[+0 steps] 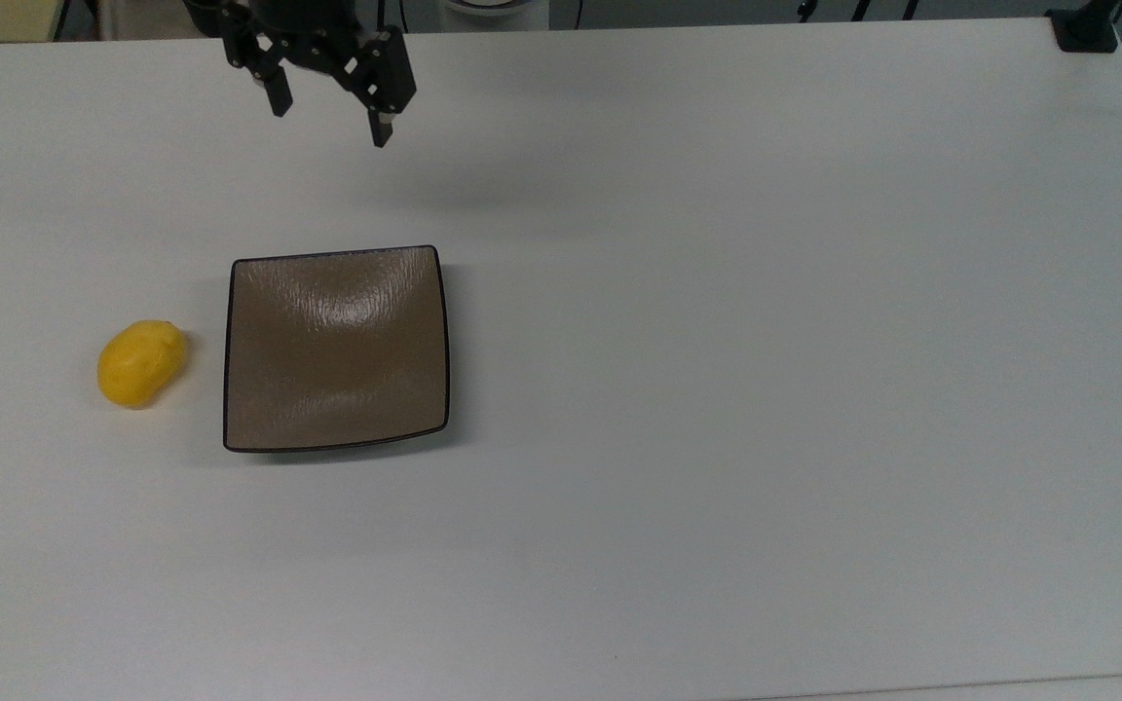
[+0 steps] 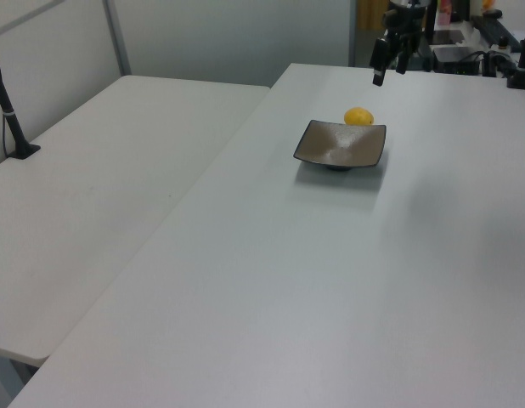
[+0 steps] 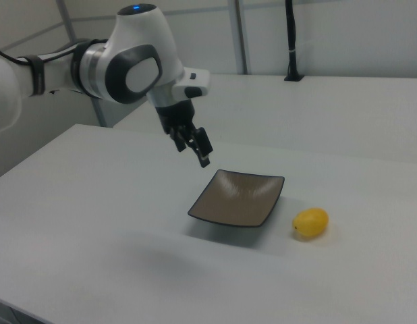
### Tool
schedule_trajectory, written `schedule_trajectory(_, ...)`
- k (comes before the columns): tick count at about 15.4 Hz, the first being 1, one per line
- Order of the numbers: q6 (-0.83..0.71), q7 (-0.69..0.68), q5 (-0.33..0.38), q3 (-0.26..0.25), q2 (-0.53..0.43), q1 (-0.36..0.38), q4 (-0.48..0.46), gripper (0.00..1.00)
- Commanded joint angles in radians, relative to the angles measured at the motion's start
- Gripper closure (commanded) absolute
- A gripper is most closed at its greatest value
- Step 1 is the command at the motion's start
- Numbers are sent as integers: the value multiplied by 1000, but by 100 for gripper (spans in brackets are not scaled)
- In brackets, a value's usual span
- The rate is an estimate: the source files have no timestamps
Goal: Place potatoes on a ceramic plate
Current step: 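Move the open gripper over the yellow potato and lower it, then close the gripper around the yellow potato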
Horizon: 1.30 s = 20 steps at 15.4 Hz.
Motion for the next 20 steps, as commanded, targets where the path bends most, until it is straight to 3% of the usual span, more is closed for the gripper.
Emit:
schedule_trajectory(1,114,84,19,1,26,-32,-11,0)
schedule_trajectory(6,242,180,9,-14,64,-57,-7,0)
schedule_trajectory(10,390,193,8,-45,187,-107,22,0)
schedule_trajectory(16,429,188,-14,-53,417,-207,178,0)
schedule_trajectory(20,463,188,-24,-54,575,-231,313,0)
